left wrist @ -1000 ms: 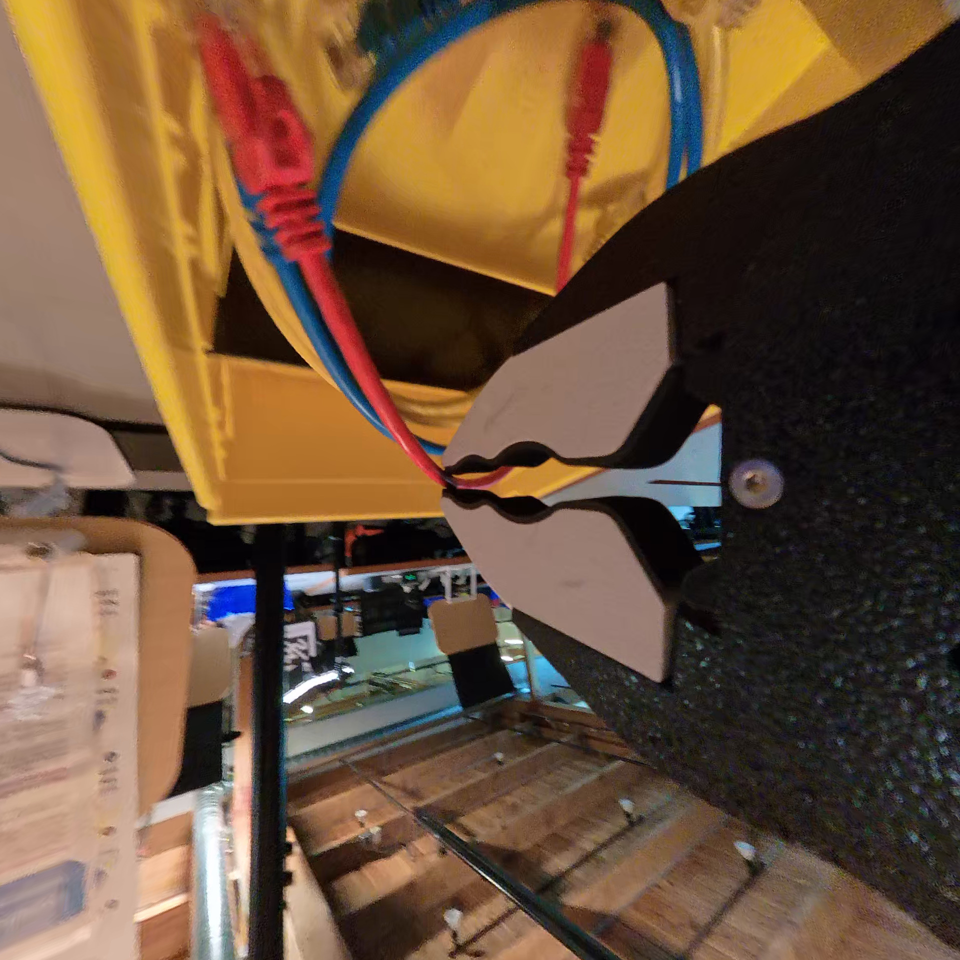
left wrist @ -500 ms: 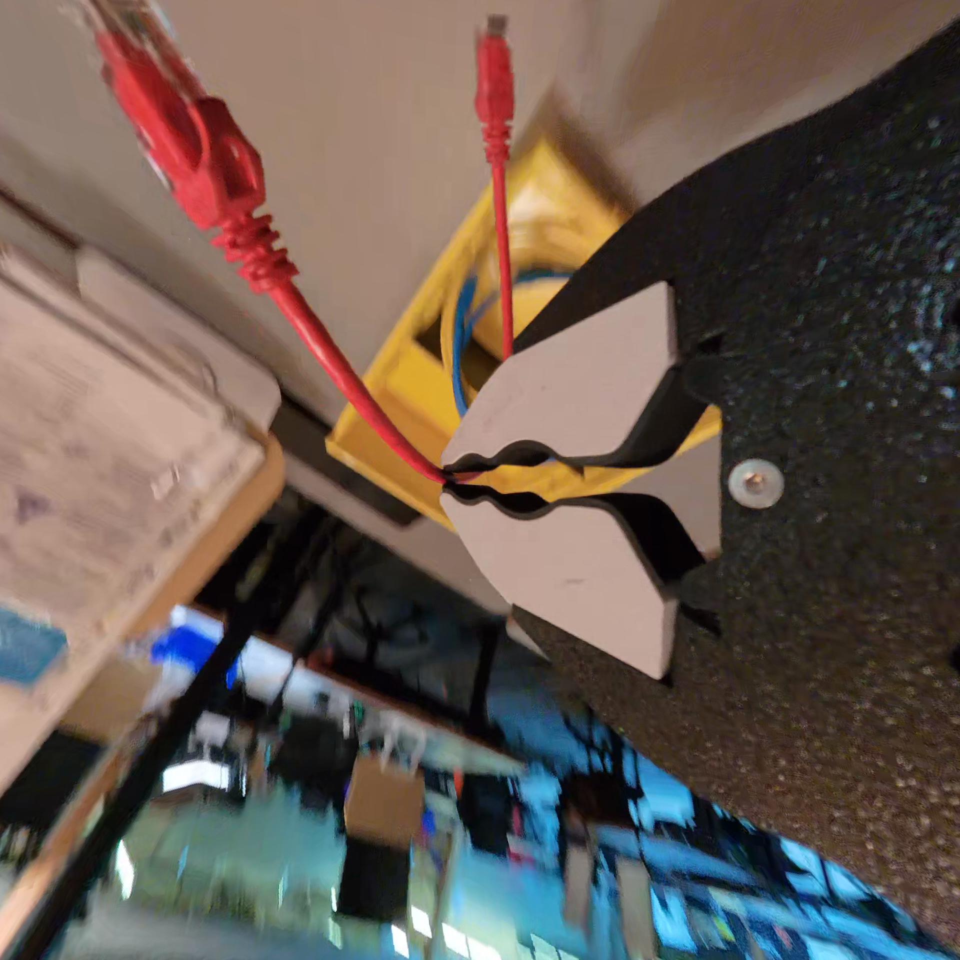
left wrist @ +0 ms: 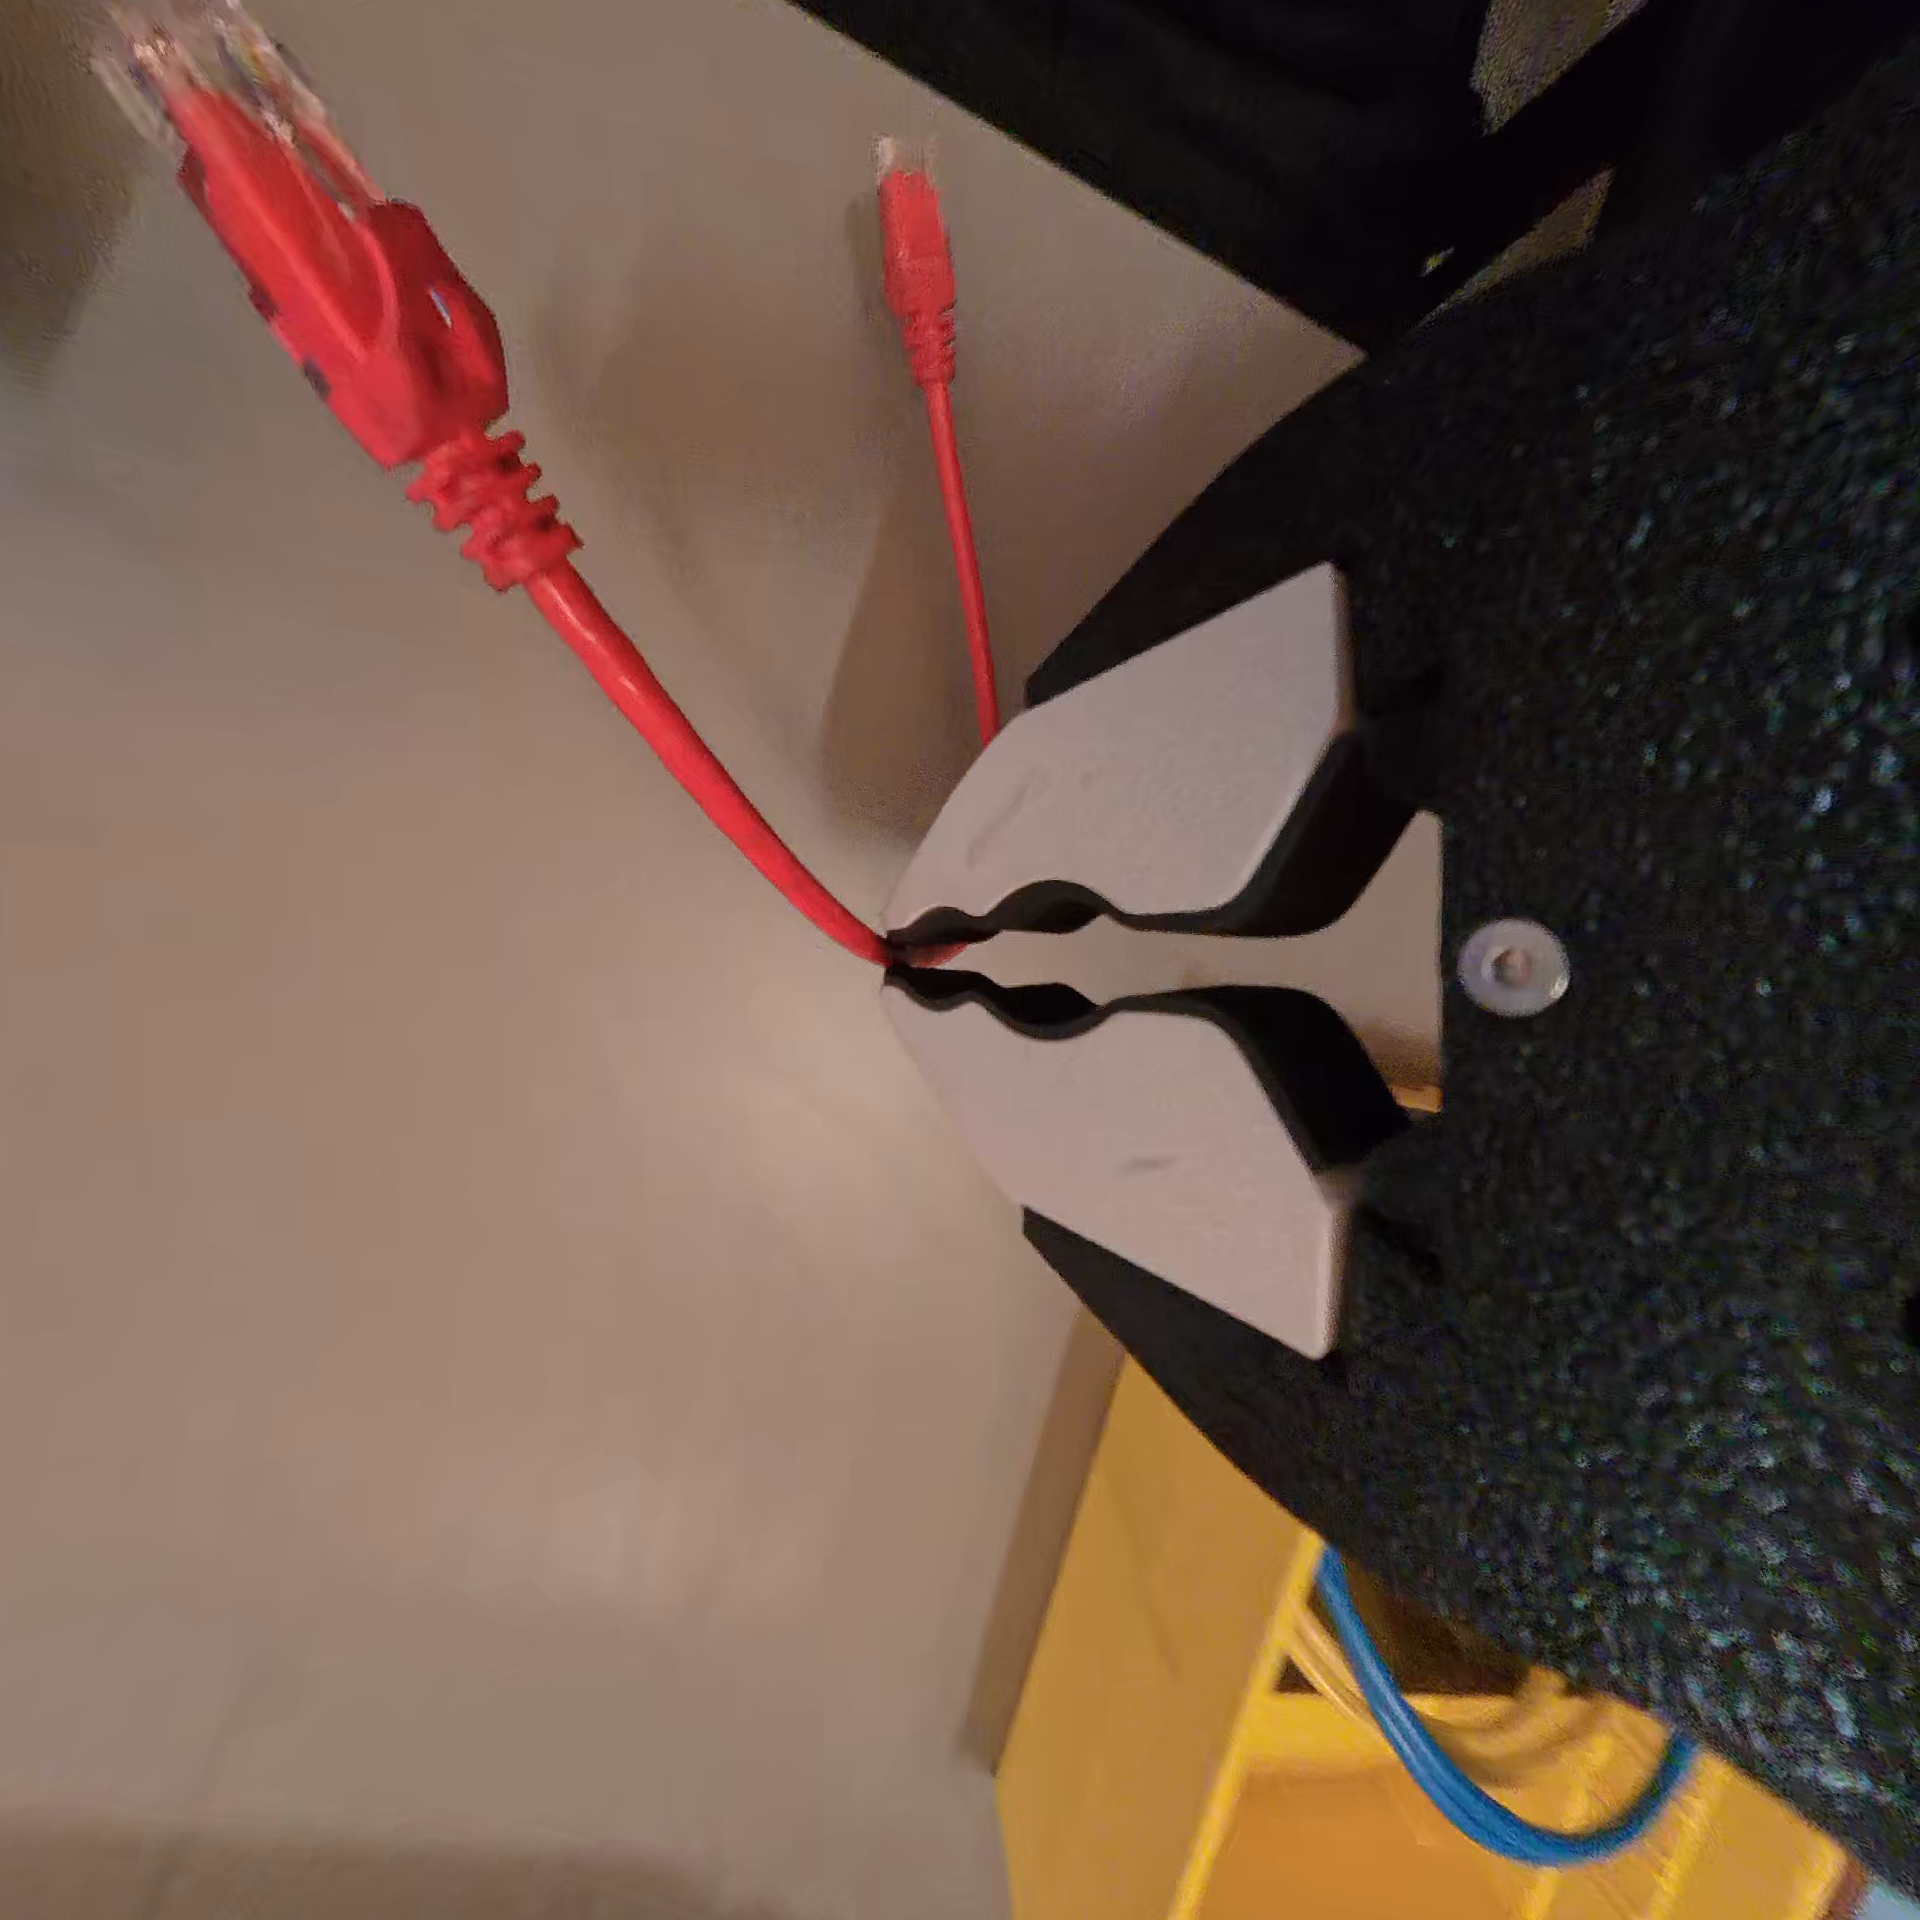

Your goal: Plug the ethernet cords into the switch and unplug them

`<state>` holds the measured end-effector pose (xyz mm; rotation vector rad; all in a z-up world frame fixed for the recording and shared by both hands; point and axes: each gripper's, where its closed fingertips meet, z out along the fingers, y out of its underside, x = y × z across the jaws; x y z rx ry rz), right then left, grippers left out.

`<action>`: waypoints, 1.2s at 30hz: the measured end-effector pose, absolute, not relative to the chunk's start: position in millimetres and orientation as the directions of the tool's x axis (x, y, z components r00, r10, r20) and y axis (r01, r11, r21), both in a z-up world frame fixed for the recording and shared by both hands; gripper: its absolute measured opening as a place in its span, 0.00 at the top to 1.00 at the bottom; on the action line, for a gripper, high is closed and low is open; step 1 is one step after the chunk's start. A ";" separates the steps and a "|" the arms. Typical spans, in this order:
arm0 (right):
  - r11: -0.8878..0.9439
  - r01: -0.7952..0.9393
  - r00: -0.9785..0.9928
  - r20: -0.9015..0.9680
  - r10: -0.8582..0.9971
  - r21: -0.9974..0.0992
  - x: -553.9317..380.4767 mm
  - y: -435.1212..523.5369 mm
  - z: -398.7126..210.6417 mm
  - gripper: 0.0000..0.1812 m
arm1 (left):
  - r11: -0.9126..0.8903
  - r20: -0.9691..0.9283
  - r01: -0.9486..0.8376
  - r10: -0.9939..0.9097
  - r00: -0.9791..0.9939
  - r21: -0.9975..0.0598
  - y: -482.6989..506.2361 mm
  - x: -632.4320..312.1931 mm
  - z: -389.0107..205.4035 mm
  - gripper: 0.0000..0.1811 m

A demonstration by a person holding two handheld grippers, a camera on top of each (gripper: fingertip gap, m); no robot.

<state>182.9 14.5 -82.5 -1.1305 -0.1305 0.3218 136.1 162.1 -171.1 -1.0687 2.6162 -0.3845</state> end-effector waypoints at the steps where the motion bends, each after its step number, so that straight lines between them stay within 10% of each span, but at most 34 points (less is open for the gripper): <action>1: 0.386 -0.181 0.949 -0.057 0.310 -0.904 184.0 14.3 -82.7 0.59 | 0.678 -0.159 -0.640 -0.721 -0.674 -0.362 159.7 141.9 -176.6 0.98; 12: 0.390 -0.163 0.959 -0.053 0.277 -0.906 190.4 12.3 -82.9 0.59 | 0.451 -0.487 -0.413 -0.873 -0.022 -0.791 221.0 222.7 -108.1 0.98; 24: 0.354 -0.140 0.962 -0.042 0.270 -0.925 188.5 17.8 -88.7 0.59 | 0.603 -0.682 -0.508 -0.731 -0.042 -0.615 217.7 176.3 -166.6 0.98; 36: 0.325 -0.118 0.966 -0.033 0.257 -0.938 188.0 20.3 -94.3 0.59 | 0.421 -0.330 -0.861 -0.886 -0.325 -0.284 210.6 227.5 -204.8 0.96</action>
